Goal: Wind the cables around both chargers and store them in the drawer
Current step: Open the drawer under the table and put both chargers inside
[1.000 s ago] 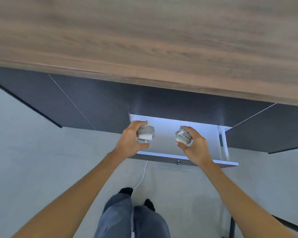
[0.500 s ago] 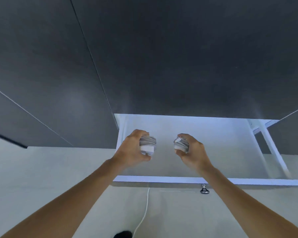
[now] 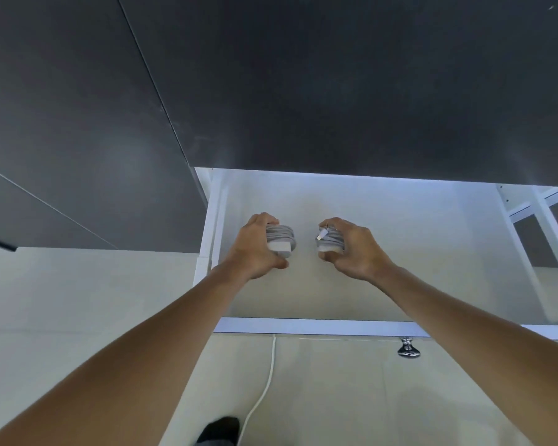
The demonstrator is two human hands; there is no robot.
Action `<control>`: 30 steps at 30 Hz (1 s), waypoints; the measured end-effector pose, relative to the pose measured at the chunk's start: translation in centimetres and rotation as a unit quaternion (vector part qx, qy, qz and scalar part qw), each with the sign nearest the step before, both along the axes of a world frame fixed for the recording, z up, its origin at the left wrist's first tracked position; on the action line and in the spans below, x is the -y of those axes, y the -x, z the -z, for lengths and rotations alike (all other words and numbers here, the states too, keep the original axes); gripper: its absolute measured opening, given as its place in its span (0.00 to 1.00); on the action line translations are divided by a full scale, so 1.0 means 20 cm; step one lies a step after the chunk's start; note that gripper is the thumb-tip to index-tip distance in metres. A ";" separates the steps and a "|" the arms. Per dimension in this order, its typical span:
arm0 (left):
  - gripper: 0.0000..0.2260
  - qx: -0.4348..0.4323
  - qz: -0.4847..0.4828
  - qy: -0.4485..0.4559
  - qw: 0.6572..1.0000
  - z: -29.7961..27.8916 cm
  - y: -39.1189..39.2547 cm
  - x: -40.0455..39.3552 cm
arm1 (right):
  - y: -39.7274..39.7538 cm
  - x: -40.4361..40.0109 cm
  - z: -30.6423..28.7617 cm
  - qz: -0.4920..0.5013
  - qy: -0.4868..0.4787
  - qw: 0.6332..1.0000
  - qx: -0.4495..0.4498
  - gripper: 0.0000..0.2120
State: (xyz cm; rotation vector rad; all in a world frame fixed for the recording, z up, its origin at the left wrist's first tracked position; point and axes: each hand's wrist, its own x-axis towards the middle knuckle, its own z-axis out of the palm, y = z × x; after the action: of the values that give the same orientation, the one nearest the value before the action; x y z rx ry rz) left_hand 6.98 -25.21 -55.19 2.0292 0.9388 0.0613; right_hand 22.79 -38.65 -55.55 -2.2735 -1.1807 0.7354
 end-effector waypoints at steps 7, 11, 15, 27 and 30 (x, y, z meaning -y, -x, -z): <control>0.34 -0.010 0.045 -0.007 0.999 0.05 -0.03 0.00 | -0.03 0.00 0.05 -0.045 -0.019 0.999 -0.010 0.24; 0.33 -0.009 0.083 -0.023 0.996 0.07 -0.03 0.01 | -0.06 0.02 0.08 -0.076 0.016 0.997 0.028 0.29; 0.35 -0.013 0.103 -0.036 0.994 0.07 -0.02 0.03 | -0.07 0.03 0.08 -0.092 0.031 0.994 0.045 0.35; 0.44 -0.060 0.124 -0.068 0.988 0.11 -0.05 0.09 | -0.07 0.08 0.09 -0.114 0.075 0.987 0.091 0.39; 0.43 -0.054 0.124 -0.069 0.988 0.11 -0.07 0.09 | -0.07 0.07 0.10 -0.113 0.081 0.986 0.097 0.39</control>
State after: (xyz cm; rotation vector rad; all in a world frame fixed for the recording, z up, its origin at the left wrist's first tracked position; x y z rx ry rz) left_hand 8.34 -26.98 -57.45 2.2825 0.7588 -0.1231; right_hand 24.19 -40.07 -57.49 -2.4129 -1.5409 0.7281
